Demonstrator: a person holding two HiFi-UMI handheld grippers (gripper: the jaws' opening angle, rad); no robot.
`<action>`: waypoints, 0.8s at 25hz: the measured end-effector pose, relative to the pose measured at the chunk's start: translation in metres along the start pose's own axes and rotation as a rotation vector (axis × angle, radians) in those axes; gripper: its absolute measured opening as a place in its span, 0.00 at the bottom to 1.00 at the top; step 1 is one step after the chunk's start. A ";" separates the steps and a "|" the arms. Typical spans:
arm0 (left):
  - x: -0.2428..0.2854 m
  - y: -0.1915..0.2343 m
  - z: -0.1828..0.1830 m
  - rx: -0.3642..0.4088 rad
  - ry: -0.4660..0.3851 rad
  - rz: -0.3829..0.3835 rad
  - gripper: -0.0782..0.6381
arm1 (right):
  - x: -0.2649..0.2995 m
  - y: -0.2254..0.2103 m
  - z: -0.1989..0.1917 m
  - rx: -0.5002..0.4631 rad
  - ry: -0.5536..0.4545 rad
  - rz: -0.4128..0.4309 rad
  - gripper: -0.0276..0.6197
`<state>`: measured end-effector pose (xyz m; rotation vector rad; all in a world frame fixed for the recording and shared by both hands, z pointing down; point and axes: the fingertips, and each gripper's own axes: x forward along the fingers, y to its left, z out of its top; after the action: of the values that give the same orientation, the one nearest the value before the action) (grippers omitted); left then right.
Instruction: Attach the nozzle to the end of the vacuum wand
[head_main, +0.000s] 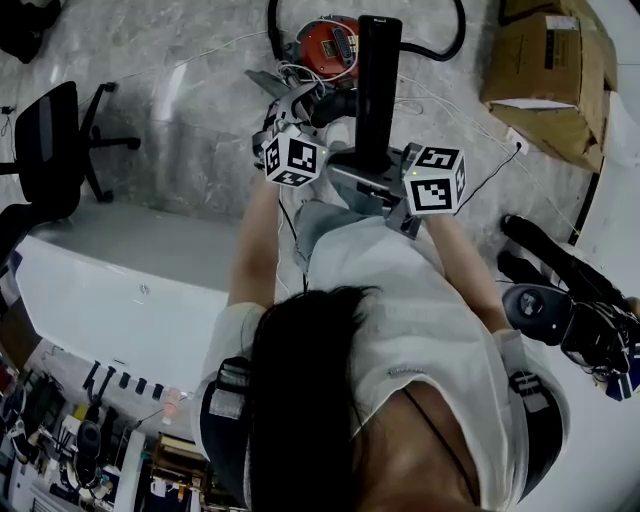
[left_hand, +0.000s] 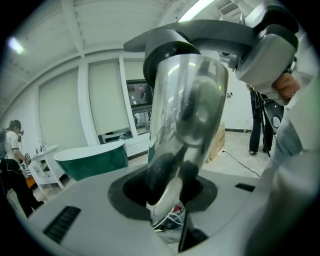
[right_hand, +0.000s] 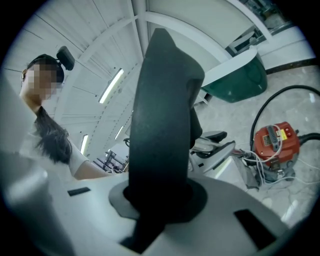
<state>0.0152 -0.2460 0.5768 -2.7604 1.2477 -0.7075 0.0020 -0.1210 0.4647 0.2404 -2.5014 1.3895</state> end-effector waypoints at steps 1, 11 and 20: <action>0.002 0.000 0.002 0.006 0.001 -0.009 0.28 | -0.001 -0.001 -0.001 0.002 0.003 -0.002 0.12; 0.010 -0.014 0.004 0.054 0.018 -0.081 0.28 | -0.006 -0.009 -0.005 -0.003 0.060 -0.040 0.12; 0.010 -0.018 0.003 0.072 0.026 -0.124 0.28 | -0.006 -0.011 -0.017 -0.024 0.141 -0.079 0.12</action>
<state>0.0354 -0.2414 0.5819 -2.7973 1.0396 -0.7839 0.0136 -0.1124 0.4797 0.2255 -2.3663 1.2977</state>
